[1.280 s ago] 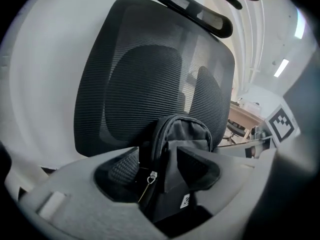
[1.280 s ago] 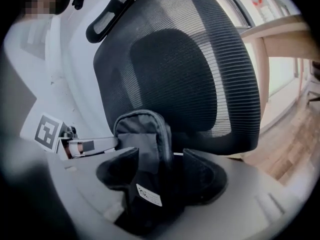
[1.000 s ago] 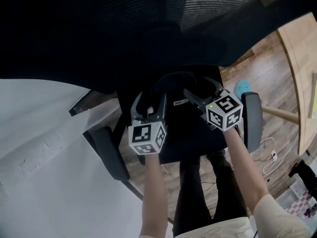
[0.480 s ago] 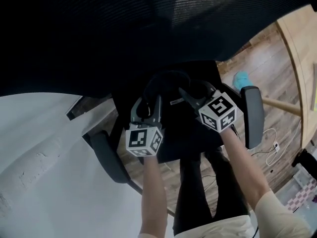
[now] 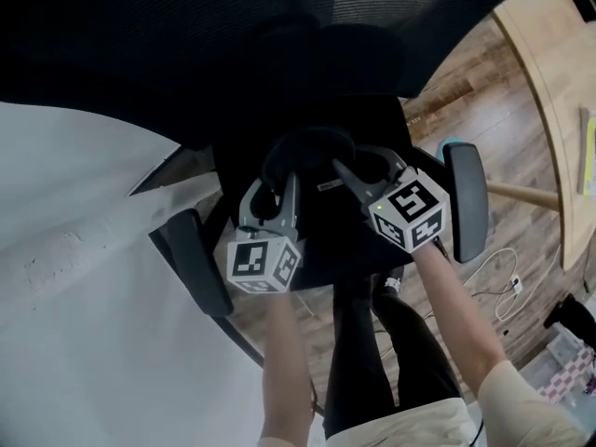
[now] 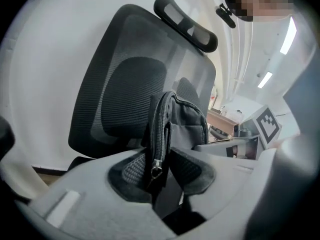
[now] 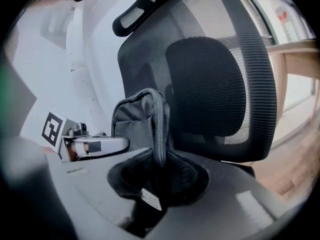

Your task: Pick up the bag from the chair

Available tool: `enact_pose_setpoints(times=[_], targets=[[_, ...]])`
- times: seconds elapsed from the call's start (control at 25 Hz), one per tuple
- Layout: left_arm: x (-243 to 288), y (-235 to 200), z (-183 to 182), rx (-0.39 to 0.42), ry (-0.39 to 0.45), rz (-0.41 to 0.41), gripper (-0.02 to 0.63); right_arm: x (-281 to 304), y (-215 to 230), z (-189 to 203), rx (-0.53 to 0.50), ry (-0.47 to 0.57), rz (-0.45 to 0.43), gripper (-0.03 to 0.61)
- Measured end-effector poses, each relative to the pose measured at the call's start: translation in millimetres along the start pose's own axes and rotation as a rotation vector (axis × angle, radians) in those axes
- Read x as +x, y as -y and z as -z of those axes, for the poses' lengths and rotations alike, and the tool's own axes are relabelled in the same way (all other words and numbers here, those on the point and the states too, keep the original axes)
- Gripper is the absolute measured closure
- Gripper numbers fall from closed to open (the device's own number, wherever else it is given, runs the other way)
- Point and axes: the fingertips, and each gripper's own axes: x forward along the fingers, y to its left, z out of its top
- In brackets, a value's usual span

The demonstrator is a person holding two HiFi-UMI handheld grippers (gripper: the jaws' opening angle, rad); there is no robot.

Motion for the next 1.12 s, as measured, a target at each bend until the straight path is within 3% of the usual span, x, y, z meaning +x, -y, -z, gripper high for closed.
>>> enact_pose_setpoints(times=[0.28, 0.52, 0.76, 1.12], targets=[[-63.2, 40.7, -30.0, 0.001, 0.067, -0.038, 0.495, -57.6, -46.2, -28.1, -0.093, 0.007, -0.029, 0.497], [-120.9, 93.7, -72.6, -0.02, 0.113, -0.059, 0.495, -130.4, -86.3, -63.4, -0.135, 0.089, -0.04, 0.497], [-186.8, 156.8, -111.5, -0.02, 0.115, -0.063, 0.495, -214.5, -131.2, -96.4, -0.178, 0.128, -0.036, 0.499], [-268.6, 243.5, -192.1, 0.063, 0.172, -0.053, 0.497, -326.4, -186.7, -164.2, -0.229, 0.242, 0.0, 0.499]])
